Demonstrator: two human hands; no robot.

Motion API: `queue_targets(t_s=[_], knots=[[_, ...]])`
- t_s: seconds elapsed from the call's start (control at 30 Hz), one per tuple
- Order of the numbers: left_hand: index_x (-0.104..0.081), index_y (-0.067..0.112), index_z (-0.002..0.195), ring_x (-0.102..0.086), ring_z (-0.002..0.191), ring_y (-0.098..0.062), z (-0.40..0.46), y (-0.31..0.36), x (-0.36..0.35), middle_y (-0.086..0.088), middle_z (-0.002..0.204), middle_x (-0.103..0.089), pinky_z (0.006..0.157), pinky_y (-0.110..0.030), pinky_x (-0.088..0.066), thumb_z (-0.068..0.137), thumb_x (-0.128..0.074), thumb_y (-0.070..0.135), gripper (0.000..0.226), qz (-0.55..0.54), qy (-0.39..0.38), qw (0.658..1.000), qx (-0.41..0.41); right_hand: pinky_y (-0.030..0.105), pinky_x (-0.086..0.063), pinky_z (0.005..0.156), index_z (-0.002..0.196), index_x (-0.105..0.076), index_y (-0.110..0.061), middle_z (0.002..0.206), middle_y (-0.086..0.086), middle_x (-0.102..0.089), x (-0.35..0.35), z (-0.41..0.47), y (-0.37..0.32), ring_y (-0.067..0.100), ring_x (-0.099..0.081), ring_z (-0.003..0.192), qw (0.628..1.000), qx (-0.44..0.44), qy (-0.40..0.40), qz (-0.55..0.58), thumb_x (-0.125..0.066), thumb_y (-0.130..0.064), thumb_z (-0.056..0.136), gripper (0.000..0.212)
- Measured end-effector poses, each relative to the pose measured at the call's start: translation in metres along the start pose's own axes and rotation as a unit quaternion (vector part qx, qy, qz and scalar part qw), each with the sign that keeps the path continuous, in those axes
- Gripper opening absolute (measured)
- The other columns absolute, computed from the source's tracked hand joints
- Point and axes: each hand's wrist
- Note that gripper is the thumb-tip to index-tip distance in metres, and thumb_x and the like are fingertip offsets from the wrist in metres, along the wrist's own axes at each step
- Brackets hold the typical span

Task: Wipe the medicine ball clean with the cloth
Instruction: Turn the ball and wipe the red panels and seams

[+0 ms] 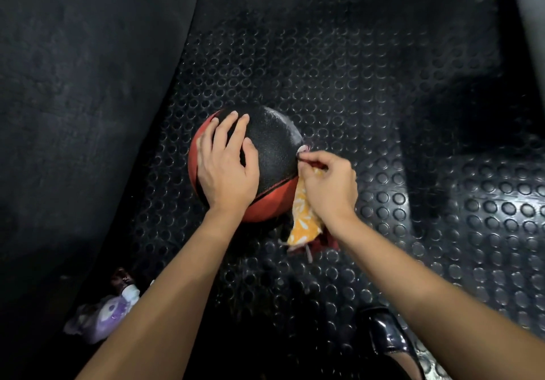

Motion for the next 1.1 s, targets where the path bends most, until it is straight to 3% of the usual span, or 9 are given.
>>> queue_targets(t_s=[0.07,0.17,0.37,0.47,0.57,0.63,0.73,0.9,1.1], knots=[[-0.058,0.019,0.130,-0.040,0.133,-0.022,0.000,-0.002,0.001,0.003,0.137,-0.054,0.113,-0.035,-0.022,0.095,-0.038,0.027,0.042,-0.004,-0.003,1.000,0.001,0.029,-0.047,0.085,0.092,-0.071,-0.037,0.100,-0.015,-0.069,-0.001,-0.004,0.001,0.010,-0.062,0.098,1.000,0.012,0.000,0.009,-0.066,-0.031,0.083,0.012],[-0.057,0.019,0.131,-0.039,0.134,-0.022,-0.003,-0.001,0.003,0.003,0.138,-0.054,0.113,-0.036,-0.021,0.095,-0.038,0.027,0.042,-0.005,-0.005,1.000,0.003,0.025,-0.044,0.079,0.091,-0.071,-0.038,0.103,-0.013,-0.068,-0.001,0.026,-0.004,0.012,-0.061,0.098,0.999,-0.041,0.006,-0.005,-0.065,-0.032,0.084,0.011],[-0.061,0.014,0.127,-0.043,0.129,-0.027,-0.003,0.001,0.001,-0.002,0.133,-0.057,0.109,-0.047,-0.032,0.094,-0.044,0.024,0.039,-0.005,-0.015,0.996,-0.083,0.034,-0.052,0.085,0.064,-0.064,-0.041,0.097,-0.013,-0.070,0.000,0.053,0.013,0.012,-0.064,0.093,0.997,-0.075,-0.033,0.009,-0.071,-0.027,0.079,0.022],[-0.062,0.012,0.124,-0.044,0.129,-0.026,0.003,-0.007,0.008,-0.003,0.131,-0.058,0.109,-0.047,-0.032,0.091,-0.045,0.020,0.038,-0.009,-0.034,0.992,-0.123,0.031,-0.052,0.082,0.068,-0.064,-0.041,0.090,-0.013,-0.070,0.001,0.035,0.023,0.012,-0.065,0.090,0.997,-0.063,-0.024,0.022,-0.070,-0.026,0.080,0.021],[-0.063,0.013,0.114,-0.047,0.127,-0.026,0.013,0.002,0.012,-0.002,0.125,-0.060,0.109,-0.049,-0.032,0.088,-0.044,0.021,0.033,-0.023,-0.048,0.997,-0.048,0.031,-0.051,0.080,0.076,-0.065,-0.038,0.088,-0.013,-0.069,-0.005,0.017,0.028,0.012,-0.064,0.088,0.998,-0.036,-0.026,0.038,-0.070,-0.027,0.081,0.014],[-0.059,0.015,0.117,-0.042,0.132,-0.028,0.014,0.008,0.009,0.000,0.131,-0.057,0.112,-0.050,-0.026,0.090,-0.042,0.027,0.035,0.006,-0.055,0.998,-0.009,0.033,-0.051,0.081,0.080,-0.065,-0.037,0.091,-0.012,-0.069,-0.010,0.008,0.027,0.012,-0.063,0.088,0.998,-0.032,-0.023,0.049,-0.069,-0.029,0.082,0.009],[-0.058,0.017,0.127,-0.038,0.136,-0.029,0.012,0.003,0.002,0.002,0.138,-0.053,0.113,-0.050,-0.023,0.093,-0.037,0.034,0.043,0.070,-0.047,0.996,-0.031,0.033,-0.050,0.082,0.087,-0.067,-0.034,0.093,-0.013,-0.069,-0.016,-0.004,0.020,0.010,-0.063,0.090,0.998,-0.017,0.002,0.066,-0.066,-0.028,0.084,0.006],[-0.059,0.017,0.128,-0.042,0.133,-0.029,0.017,0.000,0.000,0.001,0.137,-0.055,0.111,-0.049,-0.027,0.094,-0.038,0.031,0.042,0.074,-0.038,0.996,-0.035,0.018,-0.038,0.074,0.095,-0.069,-0.029,0.095,-0.019,-0.062,-0.021,-0.027,0.005,-0.001,-0.056,0.086,0.994,0.094,0.034,0.038,-0.064,-0.024,0.086,0.012],[-0.058,0.017,0.129,-0.041,0.133,-0.030,0.006,0.009,-0.004,0.001,0.137,-0.054,0.111,-0.047,-0.024,0.095,-0.038,0.030,0.041,0.085,-0.028,0.995,-0.046,0.025,-0.043,0.079,0.098,-0.070,-0.031,0.102,-0.013,-0.067,-0.011,-0.001,-0.004,0.009,-0.061,0.095,0.997,0.064,0.040,0.009,-0.063,-0.025,0.086,0.015]])
Point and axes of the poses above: each hand's wrist, its own z-axis towards the middle knuckle, its own x-axis out of the back of the hand, y = z × x
